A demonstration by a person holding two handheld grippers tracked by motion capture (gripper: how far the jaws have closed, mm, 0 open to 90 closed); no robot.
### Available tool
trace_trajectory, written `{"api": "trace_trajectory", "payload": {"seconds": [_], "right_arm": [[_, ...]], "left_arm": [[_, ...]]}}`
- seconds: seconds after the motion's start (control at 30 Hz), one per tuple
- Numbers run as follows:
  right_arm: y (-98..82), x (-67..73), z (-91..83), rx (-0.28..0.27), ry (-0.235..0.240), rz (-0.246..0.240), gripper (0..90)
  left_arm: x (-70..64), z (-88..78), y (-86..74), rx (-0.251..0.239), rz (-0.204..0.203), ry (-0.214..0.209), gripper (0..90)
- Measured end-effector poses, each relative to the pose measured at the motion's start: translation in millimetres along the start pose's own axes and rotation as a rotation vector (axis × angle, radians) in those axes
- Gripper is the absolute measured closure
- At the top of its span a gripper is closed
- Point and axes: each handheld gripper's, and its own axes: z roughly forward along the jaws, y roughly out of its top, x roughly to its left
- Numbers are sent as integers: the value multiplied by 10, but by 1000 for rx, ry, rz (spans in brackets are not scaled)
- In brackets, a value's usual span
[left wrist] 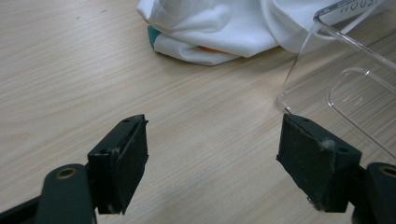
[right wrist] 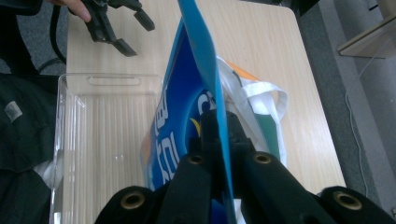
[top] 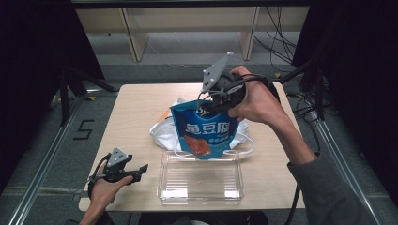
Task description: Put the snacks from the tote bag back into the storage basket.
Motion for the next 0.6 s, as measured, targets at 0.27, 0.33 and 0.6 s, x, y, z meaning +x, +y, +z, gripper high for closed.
{"api": "trace_trajectory", "payload": {"seconds": [0.27, 0.33, 0.6], "right_arm": [[7, 82, 64, 7, 34, 5, 900], [7, 101, 72, 6, 40, 5, 900], [-13, 155, 129, 3, 74, 1, 900]], "left_arm": [[3, 12, -3, 3, 4, 6, 236], [20, 8, -7, 18, 14, 14, 236], [17, 5, -5, 15, 10, 8, 235]]}}
